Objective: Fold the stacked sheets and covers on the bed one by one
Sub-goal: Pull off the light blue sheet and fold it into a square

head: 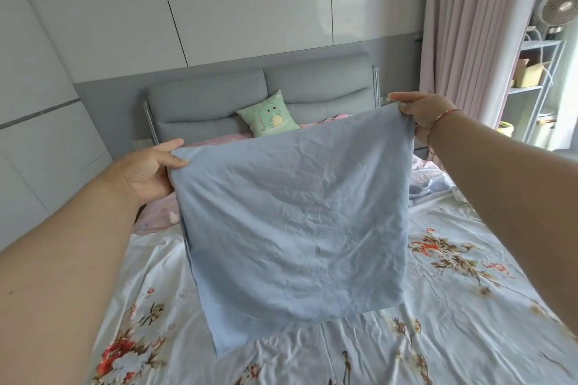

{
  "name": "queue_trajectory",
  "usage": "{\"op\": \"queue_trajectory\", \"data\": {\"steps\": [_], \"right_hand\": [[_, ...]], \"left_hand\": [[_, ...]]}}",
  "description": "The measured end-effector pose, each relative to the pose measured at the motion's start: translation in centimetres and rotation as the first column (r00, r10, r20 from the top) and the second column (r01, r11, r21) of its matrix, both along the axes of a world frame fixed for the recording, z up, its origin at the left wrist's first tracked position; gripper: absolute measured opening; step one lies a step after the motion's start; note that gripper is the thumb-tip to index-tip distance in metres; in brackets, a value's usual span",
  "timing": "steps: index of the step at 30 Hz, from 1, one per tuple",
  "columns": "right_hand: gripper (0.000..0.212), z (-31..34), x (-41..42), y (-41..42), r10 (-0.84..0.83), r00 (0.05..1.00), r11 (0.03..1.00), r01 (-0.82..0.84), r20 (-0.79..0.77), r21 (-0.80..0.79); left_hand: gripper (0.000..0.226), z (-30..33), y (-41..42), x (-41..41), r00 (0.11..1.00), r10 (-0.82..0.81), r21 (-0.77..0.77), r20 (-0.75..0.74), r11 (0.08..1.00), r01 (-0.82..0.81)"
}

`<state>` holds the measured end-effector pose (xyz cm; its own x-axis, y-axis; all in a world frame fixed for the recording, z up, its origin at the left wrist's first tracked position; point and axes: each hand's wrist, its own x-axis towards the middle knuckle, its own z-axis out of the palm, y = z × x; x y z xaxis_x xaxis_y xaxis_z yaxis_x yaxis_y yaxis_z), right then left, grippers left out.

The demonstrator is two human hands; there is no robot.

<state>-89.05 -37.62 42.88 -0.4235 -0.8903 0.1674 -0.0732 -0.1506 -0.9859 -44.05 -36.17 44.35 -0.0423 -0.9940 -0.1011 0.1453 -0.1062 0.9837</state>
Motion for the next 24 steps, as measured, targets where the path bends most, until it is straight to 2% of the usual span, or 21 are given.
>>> {"op": "queue_trajectory", "data": {"steps": [4,5,7,9,10,12,14,17,22,24], "right_hand": [[0.031,0.5,0.6,0.9,-0.008,0.995,1.0,0.005,0.098,0.03],[0.027,0.5,0.8,1.3,-0.005,0.994,0.995,-0.006,0.114,0.102],[0.02,-0.3,1.0,1.9,0.017,0.993,0.939,-0.055,0.114,0.34],[0.011,-2.0,0.8,2.6,0.031,0.995,0.825,-0.078,0.092,0.559],[0.011,-2.8,0.5,2.9,0.015,0.996,0.795,-0.068,0.092,0.603],[0.02,-3.9,-0.4,3.1,-0.031,0.988,0.815,-0.065,0.154,0.576],[0.034,-4.4,-0.8,3.3,-0.074,0.956,0.852,-0.087,0.283,0.516],[0.044,-5.1,-0.2,3.8,-0.13,0.877,0.835,-0.154,0.462,0.527],[0.048,-6.8,1.7,5.0,0.002,0.894,0.738,-0.304,0.448,0.603],[0.045,-7.0,2.3,5.3,0.041,0.903,0.739,-0.316,0.428,0.595]], "left_hand": [[0.051,-0.7,0.3,0.2,0.995,-0.095,0.053,-0.027,0.994,0.096],[0.047,-0.8,0.4,0.0,0.992,-0.12,0.057,-0.027,0.991,0.121],[0.056,-1.3,0.0,-0.2,0.989,-0.143,0.061,-0.026,0.988,0.144],[0.038,-1.7,-0.6,-0.5,0.992,-0.124,0.022,0.021,0.992,0.123],[0.031,-1.9,-1.1,-0.5,0.993,-0.104,-0.008,0.057,0.995,0.104],[0.036,-2.1,-1.7,-0.4,0.993,-0.045,-0.068,0.111,0.996,0.053],[0.038,-1.8,-1.8,-0.4,0.985,0.012,-0.111,0.172,0.994,0.007],[0.034,-1.8,-1.8,-0.7,0.984,0.039,-0.126,0.175,0.992,-0.017],[0.031,-2.3,-1.5,-1.1,0.986,0.094,-0.135,0.138,0.988,-0.076],[0.031,-2.5,-1.5,-0.8,0.98,0.113,-0.138,0.162,0.986,-0.09]]}}
